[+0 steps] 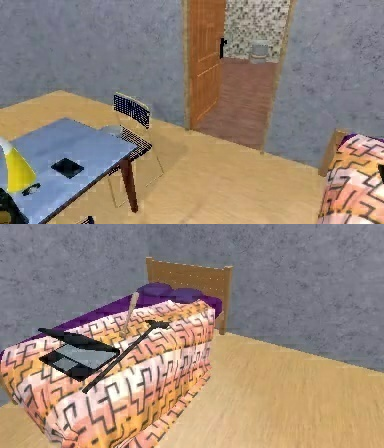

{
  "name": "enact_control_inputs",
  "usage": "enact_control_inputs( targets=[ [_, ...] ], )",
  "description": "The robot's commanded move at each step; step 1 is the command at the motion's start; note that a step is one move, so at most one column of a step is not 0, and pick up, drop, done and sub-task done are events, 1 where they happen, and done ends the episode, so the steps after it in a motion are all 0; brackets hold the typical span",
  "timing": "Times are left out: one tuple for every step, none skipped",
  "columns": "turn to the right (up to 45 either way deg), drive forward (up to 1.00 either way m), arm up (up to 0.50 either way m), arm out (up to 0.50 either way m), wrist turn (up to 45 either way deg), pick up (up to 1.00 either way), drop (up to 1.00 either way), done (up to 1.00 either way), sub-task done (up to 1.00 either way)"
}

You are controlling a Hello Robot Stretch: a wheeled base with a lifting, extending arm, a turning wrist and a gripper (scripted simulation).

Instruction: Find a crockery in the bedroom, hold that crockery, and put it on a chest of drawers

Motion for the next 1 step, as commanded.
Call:
enact_control_inputs(
  targets=[
    [0.0,0.35,0.00,0.00,0.0,0.00,0.00,0.00,0.00]
  ],
)
